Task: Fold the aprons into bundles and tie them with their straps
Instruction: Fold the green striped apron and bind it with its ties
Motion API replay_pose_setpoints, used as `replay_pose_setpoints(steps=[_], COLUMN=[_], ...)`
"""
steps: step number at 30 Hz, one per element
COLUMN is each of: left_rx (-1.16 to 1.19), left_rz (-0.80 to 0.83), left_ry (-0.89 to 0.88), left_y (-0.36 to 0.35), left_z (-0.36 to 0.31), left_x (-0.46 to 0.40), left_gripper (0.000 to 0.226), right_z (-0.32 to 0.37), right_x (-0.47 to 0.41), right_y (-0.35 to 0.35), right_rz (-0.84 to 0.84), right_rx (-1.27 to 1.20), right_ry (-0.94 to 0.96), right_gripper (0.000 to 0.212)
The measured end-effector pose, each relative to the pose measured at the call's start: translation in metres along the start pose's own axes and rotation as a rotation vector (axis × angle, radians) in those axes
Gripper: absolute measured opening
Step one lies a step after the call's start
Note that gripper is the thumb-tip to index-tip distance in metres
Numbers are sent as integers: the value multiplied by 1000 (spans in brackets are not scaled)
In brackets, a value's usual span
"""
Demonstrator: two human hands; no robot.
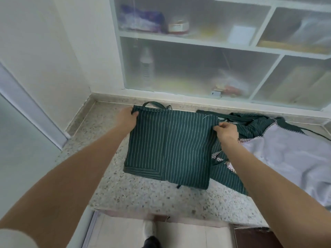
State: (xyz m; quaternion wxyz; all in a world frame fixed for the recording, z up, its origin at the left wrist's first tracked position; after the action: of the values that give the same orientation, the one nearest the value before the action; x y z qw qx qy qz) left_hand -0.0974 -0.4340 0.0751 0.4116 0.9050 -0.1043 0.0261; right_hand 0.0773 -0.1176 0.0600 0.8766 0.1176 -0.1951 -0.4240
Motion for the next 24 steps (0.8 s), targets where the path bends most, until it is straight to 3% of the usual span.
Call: replay_pose_setpoints(steps=[1,5,10,24], left_rx=[-1,-79,-221,-383], left_rz=[28,73,180,319], left_ry=[10,31,70,-21], left_y=[-9,-38,-75,-152], left_z=[1,1,13,44], left_x=[-18,-84,-139,-207], left_gripper=[33,40,40,39], right_z=[2,-1,-19,-64], right_x=[-12,-54,-95,-143], right_y=[-8,-43,-81,-129], right_rz=[-8,7,12,-55], right_rx=[12,-18,-28,85], right_ry=[-10,-172,-345,-255], right_gripper=[7,34,37,28])
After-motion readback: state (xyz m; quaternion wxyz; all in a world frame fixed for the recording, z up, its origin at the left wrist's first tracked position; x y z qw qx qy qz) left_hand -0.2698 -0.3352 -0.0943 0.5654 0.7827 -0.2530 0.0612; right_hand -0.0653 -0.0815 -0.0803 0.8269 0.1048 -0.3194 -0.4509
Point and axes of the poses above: each hand's wrist, its own x-axis away from the middle knuckle, its own y-axis out of the back of the hand, z = x × y, the point moved 7 cm from there along -x, towards the middle knuckle, and after that the axes turned 9 degrees about -x, right-handed, at the moved point
